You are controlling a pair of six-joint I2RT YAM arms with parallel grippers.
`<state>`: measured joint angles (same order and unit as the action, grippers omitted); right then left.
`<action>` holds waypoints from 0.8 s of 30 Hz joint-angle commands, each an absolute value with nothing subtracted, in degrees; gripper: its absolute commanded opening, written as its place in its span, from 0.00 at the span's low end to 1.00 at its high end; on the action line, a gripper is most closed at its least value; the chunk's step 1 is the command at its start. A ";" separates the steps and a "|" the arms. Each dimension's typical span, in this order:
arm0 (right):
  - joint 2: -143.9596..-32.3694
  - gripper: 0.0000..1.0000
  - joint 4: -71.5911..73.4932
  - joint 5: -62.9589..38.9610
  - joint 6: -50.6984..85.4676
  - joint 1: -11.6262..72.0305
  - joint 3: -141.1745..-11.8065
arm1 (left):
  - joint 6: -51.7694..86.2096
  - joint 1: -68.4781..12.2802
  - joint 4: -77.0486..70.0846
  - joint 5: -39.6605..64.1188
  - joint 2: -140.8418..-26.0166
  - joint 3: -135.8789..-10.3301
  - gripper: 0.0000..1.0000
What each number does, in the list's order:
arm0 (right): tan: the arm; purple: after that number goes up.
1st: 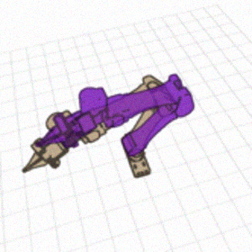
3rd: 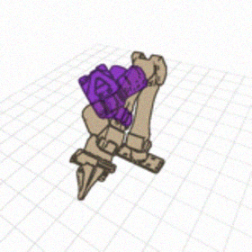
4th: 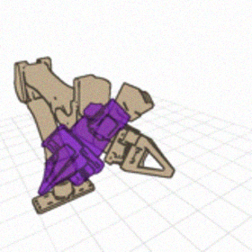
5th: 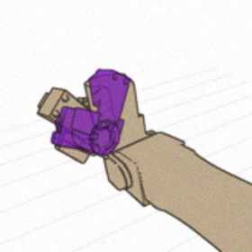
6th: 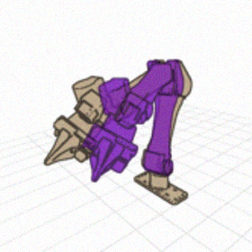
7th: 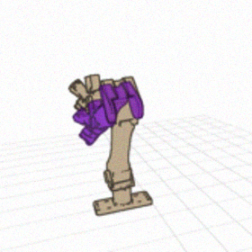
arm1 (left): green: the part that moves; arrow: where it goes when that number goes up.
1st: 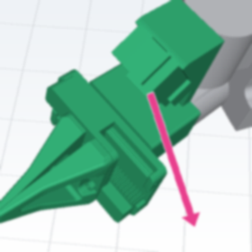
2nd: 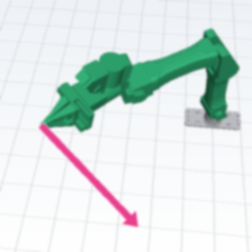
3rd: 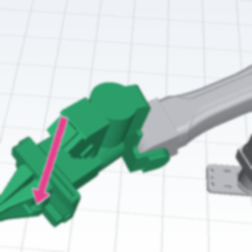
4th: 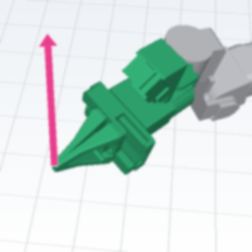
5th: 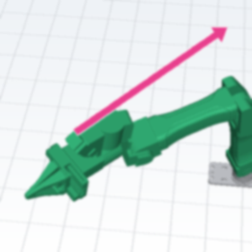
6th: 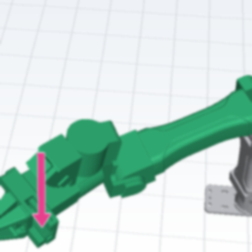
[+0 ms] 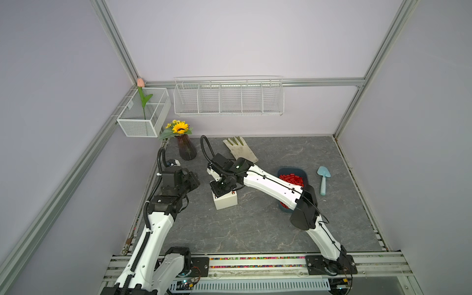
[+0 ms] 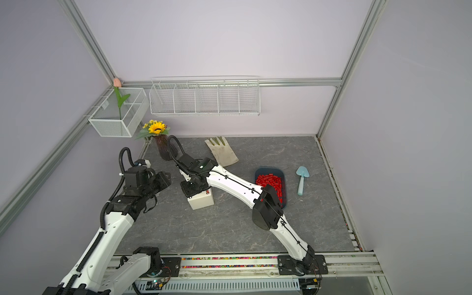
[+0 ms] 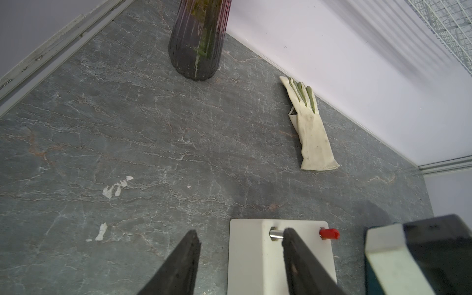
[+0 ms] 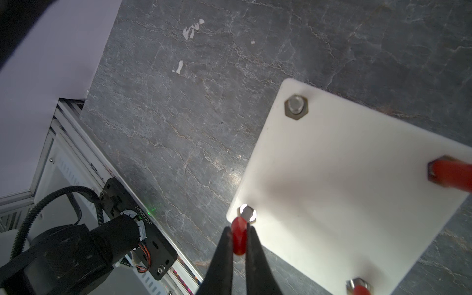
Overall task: Cover the protruding screws with screw protection sleeves
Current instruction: Attach the screw protection sleeve to the screw.
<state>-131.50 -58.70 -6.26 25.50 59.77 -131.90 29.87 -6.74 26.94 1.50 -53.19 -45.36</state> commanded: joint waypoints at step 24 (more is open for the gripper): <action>-134.90 0.15 -60.88 -9.23 25.06 60.18 -134.12 | 29.69 -6.15 27.52 0.98 -51.48 -44.43 0.55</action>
